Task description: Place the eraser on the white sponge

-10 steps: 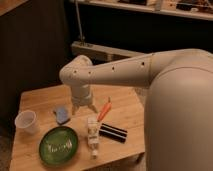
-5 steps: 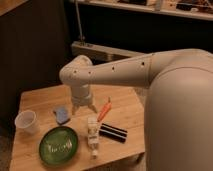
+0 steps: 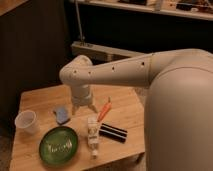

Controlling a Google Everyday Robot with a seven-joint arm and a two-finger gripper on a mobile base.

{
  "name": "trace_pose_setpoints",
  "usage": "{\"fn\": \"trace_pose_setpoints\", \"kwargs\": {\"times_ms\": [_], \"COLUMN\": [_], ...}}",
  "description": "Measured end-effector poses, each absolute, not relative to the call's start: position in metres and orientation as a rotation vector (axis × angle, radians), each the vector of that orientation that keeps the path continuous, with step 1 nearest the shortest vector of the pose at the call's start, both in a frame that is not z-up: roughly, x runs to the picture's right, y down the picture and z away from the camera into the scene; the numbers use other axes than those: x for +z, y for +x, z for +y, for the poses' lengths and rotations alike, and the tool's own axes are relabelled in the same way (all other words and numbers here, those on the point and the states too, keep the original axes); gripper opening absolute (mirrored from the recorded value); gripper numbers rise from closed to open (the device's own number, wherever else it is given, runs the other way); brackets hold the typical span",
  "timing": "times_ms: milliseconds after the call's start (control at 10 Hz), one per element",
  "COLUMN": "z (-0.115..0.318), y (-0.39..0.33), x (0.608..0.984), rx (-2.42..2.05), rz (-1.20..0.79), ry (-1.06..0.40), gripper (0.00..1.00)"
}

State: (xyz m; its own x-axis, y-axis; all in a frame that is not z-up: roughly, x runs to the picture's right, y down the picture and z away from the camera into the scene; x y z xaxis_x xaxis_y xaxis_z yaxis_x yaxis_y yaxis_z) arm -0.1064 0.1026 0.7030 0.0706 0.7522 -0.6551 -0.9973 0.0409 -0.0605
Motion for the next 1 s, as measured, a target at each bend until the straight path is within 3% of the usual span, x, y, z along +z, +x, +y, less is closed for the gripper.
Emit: {"fn": "trace_pose_setpoints", "kwargs": {"times_ms": [700,1000], "z": [0.103,0.104], "y": [-0.106,-0.094], "x": [0.702,0.689], "rx": [1.434,1.356], "rz": [0.521,0.429], "ry": [-0.589,-0.593], "gripper": [0.65,0.65]}}
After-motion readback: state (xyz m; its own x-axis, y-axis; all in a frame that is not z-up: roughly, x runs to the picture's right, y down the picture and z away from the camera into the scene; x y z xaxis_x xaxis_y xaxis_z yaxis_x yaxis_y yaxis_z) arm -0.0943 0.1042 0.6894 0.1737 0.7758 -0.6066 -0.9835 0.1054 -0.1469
